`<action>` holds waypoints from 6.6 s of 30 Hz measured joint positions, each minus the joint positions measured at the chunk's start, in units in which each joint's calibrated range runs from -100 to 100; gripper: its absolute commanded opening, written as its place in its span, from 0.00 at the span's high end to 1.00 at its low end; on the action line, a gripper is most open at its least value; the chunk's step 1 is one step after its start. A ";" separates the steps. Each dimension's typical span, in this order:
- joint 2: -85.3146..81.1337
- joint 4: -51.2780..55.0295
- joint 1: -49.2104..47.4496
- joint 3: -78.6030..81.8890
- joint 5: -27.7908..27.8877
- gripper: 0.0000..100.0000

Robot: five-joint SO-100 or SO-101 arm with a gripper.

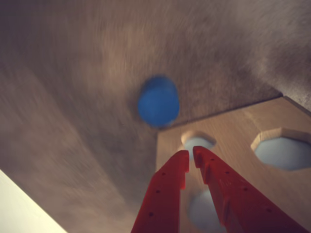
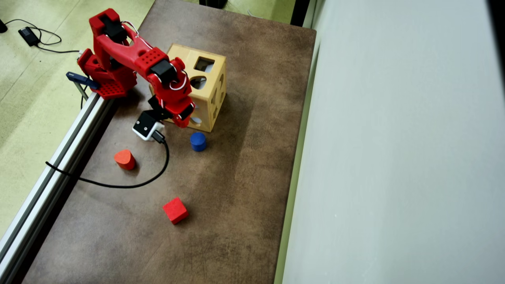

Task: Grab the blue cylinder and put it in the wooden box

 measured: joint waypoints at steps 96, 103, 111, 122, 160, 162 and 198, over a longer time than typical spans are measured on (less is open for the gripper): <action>25.08 -15.90 -0.43 -0.45 6.69 0.61; 25.08 -15.82 -0.43 -0.45 6.69 0.61; 25.08 -15.82 -0.43 -0.45 6.59 0.70; 25.08 -16.22 -0.50 -1.08 6.50 0.95; -26.53 9.20 -0.65 -0.72 6.50 0.96; -28.22 11.62 -1.22 -0.72 6.50 0.96; -44.24 18.00 -20.55 31.51 6.50 0.96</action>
